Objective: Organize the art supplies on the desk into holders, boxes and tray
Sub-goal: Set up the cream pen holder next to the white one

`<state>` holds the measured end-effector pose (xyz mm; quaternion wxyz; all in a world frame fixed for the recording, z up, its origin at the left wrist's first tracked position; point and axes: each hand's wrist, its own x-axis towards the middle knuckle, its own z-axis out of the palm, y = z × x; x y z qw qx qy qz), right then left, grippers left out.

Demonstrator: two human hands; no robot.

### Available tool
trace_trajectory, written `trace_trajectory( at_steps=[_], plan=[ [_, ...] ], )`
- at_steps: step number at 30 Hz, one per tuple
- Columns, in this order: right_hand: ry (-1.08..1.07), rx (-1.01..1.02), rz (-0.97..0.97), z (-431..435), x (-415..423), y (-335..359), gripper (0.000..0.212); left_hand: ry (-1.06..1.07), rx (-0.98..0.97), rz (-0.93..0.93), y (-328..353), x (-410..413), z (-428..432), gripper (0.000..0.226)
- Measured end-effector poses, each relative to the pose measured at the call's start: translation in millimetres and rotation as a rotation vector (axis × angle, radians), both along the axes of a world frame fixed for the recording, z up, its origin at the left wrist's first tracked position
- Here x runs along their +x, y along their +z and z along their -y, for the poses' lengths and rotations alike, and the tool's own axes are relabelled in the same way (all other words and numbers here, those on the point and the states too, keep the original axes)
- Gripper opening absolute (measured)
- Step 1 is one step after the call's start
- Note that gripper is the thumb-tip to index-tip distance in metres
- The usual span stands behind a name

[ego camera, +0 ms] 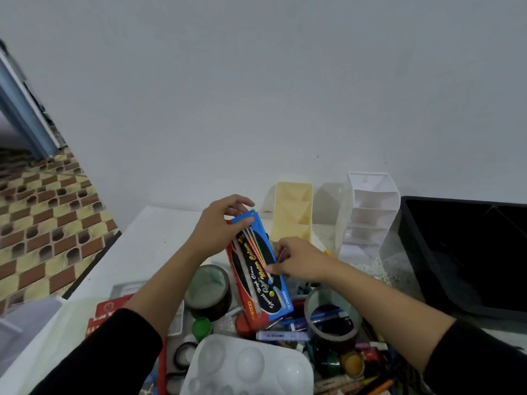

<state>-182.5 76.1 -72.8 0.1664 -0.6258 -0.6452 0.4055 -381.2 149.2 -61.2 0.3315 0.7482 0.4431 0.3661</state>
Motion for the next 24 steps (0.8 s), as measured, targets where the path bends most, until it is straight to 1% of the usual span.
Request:
trace_trajectory(
  at_steps=[2, 4, 6, 7, 9, 10, 13, 15, 17, 19, 21, 24],
  plan=[
    [-0.065, 0.071, -0.081, 5, 4, 8, 0.022, 0.064, 0.015, 0.098, 14, 1, 3, 0.022],
    [-0.120, 0.150, -0.153, 11, 6, 17, 0.021, 0.163, -0.036, 0.142, 24, 2, 12, 0.029],
    [-0.161, 0.172, -0.252, 16, 8, 24, 0.021, 0.218, -0.200, 0.169, 29, 2, 28, 0.037],
    [-0.170, 0.165, -0.302, 18, 8, 27, 0.021, 0.208, -0.308, 0.210, 29, 2, 38, 0.040],
    [-0.175, 0.136, -0.372, 20, 5, 28, 0.025, 0.160, -0.499, 0.318, 24, 5, 58, 0.038],
    [-0.173, 0.117, -0.392, 20, 3, 28, 0.026, 0.149, -0.546, 0.363, 21, 7, 67, 0.034],
    [-0.106, 0.096, -0.408, 20, -7, 27, 0.028, 0.192, -0.527, 0.433, 13, 2, 78, 0.026],
    [-0.058, 0.107, -0.398, 19, -15, 26, 0.025, 0.244, -0.485, 0.408, 13, -11, 74, 0.026],
    [-0.029, 0.136, -0.359, 18, -22, 21, 0.019, 0.276, -0.456, 0.393, 14, -30, 64, 0.026],
    [0.009, 0.177, -0.281, 15, -30, 14, 0.015, 0.284, -0.446, 0.384, 14, -55, 49, 0.027],
    [0.059, 0.241, -0.174, 9, -38, 9, 0.012, 0.296, -0.422, 0.316, 15, -80, 28, 0.026],
    [0.087, 0.351, -0.020, -4, -51, 4, 0.012, 0.360, -0.331, 0.105, 8, -113, -8, 0.023]
  ],
)
